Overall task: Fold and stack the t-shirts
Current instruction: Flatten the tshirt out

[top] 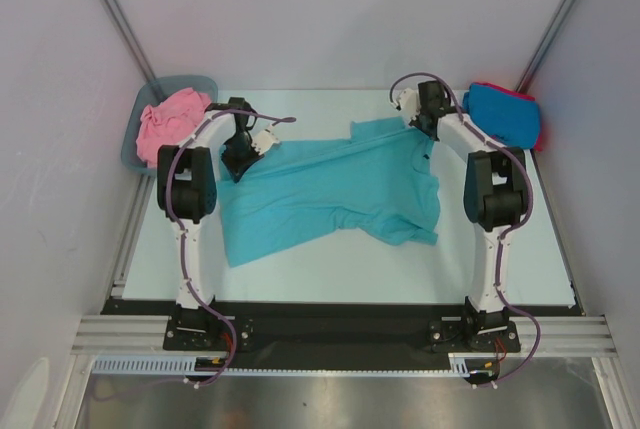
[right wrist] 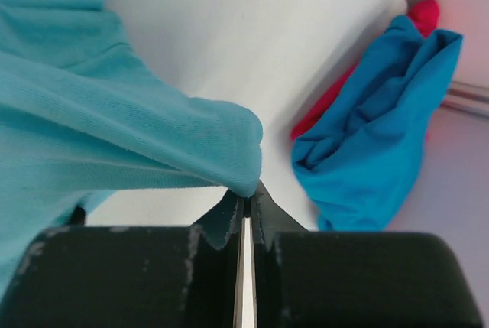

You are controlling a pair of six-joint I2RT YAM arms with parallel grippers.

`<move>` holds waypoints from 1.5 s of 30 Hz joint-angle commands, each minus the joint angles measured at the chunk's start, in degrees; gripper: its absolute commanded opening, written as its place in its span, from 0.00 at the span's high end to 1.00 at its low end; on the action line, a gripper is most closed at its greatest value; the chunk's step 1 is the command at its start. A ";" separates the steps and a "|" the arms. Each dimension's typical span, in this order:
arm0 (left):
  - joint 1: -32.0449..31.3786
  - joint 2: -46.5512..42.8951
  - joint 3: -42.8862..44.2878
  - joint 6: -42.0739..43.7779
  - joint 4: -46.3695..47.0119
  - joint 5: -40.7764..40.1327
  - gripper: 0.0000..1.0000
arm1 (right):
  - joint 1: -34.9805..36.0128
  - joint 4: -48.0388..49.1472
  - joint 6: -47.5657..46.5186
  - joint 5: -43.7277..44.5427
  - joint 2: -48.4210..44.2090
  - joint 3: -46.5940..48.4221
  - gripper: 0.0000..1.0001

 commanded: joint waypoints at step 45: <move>-0.81 -1.97 -4.61 0.61 3.59 3.14 0.51 | -12.18 -35.78 24.74 -39.11 -0.57 6.95 0.24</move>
